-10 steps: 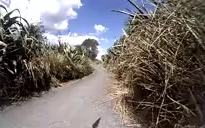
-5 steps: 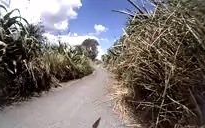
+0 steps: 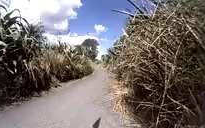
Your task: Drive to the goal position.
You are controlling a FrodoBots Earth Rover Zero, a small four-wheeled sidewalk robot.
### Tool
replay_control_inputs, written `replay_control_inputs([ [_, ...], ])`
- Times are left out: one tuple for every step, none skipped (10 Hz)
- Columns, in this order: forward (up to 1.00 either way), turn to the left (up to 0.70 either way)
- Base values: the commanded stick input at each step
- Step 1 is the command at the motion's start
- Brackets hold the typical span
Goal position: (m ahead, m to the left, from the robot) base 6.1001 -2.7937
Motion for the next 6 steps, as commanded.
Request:
replay_control_inputs([
  [0.0, 0.68],
  [0.0, 0.7],
  [0.0, 0.7],
  [0.0, 0.7],
  [0.0, 0.7],
  [0.0, 0.7],
])
